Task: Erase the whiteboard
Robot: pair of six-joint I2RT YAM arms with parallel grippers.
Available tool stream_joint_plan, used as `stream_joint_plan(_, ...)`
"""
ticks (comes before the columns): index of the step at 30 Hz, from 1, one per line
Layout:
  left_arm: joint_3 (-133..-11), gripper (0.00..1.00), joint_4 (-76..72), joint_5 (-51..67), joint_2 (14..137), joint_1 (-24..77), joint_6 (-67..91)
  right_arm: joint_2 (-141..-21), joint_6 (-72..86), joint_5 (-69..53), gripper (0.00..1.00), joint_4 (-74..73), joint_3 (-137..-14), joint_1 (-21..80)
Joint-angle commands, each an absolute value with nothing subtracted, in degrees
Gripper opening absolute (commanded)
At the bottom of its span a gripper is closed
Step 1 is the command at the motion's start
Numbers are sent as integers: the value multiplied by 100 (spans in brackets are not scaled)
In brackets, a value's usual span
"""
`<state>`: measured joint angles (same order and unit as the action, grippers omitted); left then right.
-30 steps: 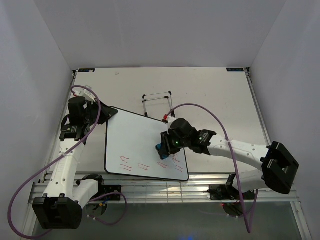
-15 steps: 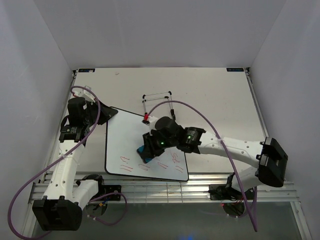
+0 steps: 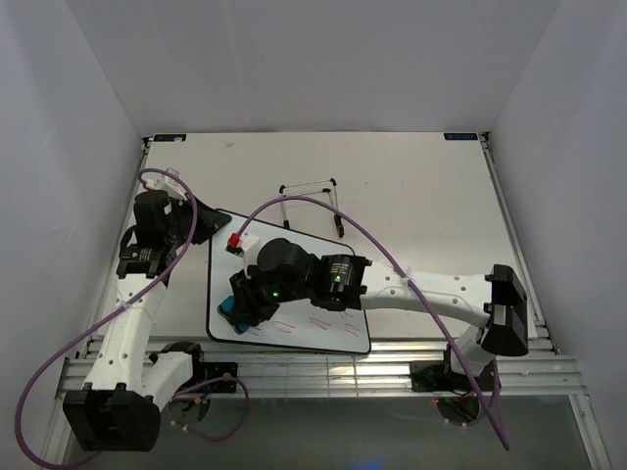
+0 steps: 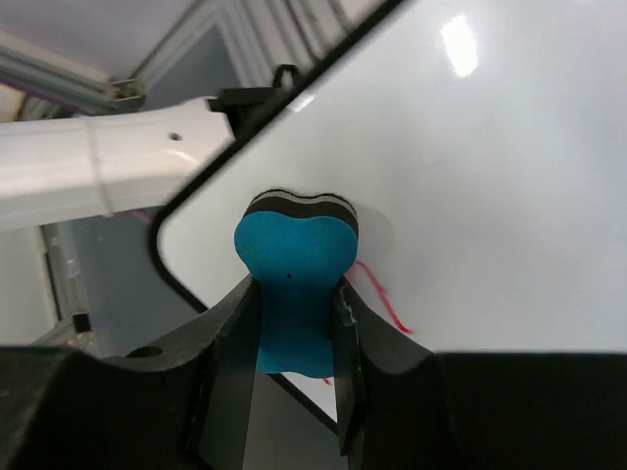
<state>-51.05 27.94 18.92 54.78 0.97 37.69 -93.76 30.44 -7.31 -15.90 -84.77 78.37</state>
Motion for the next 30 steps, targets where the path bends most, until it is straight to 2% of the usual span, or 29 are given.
stream_joint_plan(1,-5027,0,3120,729,5519,97,2733,-8992,3023,453,13,-2232,-8026,7813)
stream_joint_plan(5,-5071,0,3111,738,5546,97,2733,-8177,3303,948,13,-2347,-6893,7770)
stream_joint_plan(9,-5089,0,3129,765,5537,97,2742,-7551,3603,950,13,-2250,-5427,7419)
stream_joint_plan(11,-5063,0,3112,773,5528,97,2751,-7392,3612,862,13,-2162,-5309,7339)
stream_joint_plan(19,-5071,0,3146,730,5502,97,2742,-8190,3104,-17,13,-1723,-6757,7453)
stream_joint_plan(26,-5027,0,3164,677,5467,97,2733,-9402,2717,-422,13,-1907,-8961,7927)
stream_joint_plan(30,-5045,0,3164,686,5467,97,2733,-9571,2619,-238,13,-2092,-9036,7945)
